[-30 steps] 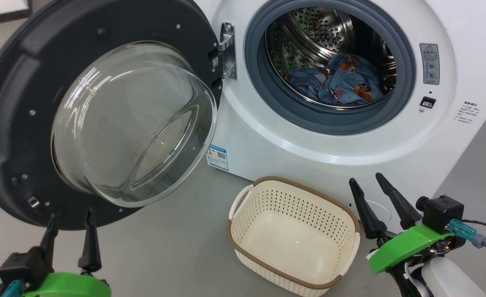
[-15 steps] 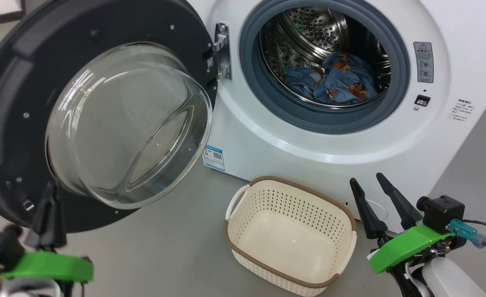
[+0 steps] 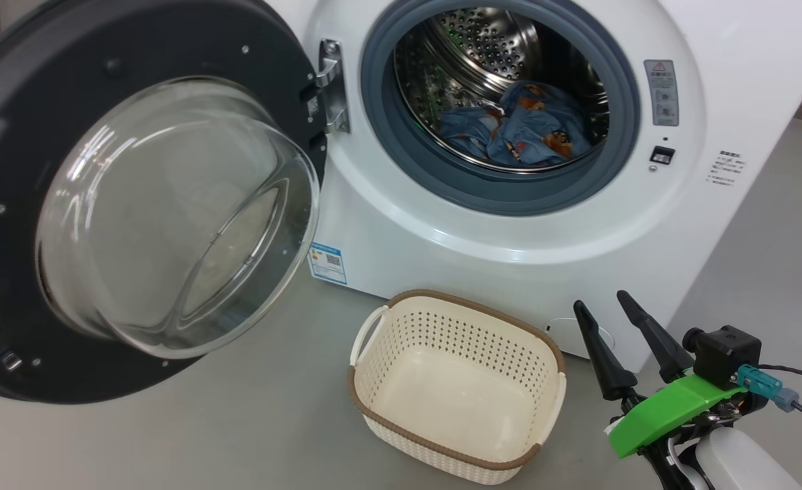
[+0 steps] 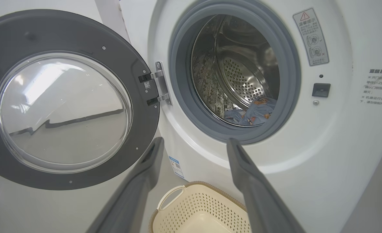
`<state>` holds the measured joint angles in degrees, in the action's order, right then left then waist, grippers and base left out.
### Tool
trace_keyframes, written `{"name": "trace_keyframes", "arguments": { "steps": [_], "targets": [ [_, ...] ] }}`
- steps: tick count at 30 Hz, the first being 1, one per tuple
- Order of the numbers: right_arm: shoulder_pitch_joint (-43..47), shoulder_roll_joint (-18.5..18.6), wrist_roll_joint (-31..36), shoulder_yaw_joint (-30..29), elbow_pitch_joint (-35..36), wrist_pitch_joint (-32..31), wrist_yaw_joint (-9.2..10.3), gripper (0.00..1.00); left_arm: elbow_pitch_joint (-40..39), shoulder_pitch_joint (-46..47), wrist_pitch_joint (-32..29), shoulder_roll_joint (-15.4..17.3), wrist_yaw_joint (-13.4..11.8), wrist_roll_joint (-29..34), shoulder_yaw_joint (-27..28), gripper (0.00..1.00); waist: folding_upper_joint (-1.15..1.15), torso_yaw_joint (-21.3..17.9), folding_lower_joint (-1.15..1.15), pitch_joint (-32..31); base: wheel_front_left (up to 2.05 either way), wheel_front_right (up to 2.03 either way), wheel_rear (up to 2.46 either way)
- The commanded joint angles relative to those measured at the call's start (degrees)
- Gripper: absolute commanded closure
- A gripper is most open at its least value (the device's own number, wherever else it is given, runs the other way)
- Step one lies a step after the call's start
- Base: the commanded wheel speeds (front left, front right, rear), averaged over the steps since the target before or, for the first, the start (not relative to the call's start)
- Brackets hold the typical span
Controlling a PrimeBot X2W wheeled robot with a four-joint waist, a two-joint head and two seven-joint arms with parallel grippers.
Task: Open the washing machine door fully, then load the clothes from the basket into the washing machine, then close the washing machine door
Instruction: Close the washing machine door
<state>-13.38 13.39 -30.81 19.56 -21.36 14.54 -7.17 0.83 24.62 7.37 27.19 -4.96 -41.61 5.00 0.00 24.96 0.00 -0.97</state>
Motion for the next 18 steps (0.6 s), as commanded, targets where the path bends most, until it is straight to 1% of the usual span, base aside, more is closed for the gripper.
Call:
{"name": "trace_keyframes", "arguments": {
  "steps": [1,5,10,14,18],
  "targets": [
    [-1.10,1.04,-0.35,0.87,1.06,0.46,-0.32,0.00,1.12,3.22,-0.88,2.94,0.80,-3.78,4.76,1.00,0.00,-1.55,0.00,0.31,0.00,0.00,0.00],
    [-1.30,1.52,-0.39,0.91,1.01,0.46,-0.32,0.00,7.63,4.58,-3.22,3.32,2.73,-11.96,10.39,1.00,0.00,-3.06,0.00,0.73,0.00,0.00,0.00],
    [-1.63,2.13,-0.53,1.30,1.08,0.46,-0.32,0.00,19.86,7.62,-7.62,3.58,5.26,-22.45,16.45,1.00,0.00,-4.13,0.00,1.34,0.00,0.00,0.00],
    [-2.34,2.43,-0.54,1.65,1.05,0.46,-0.32,0.00,29.95,10.03,-10.86,4.57,6.25,-28.23,20.14,1.00,0.00,-5.02,0.00,2.02,0.00,0.00,0.00],
    [-2.82,2.61,-0.43,1.77,0.84,0.46,-0.32,0.00,38.46,11.33,-13.19,5.69,7.83,-31.81,22.55,1.00,0.00,-5.96,0.00,2.77,0.00,0.00,0.00]
  ]
}}
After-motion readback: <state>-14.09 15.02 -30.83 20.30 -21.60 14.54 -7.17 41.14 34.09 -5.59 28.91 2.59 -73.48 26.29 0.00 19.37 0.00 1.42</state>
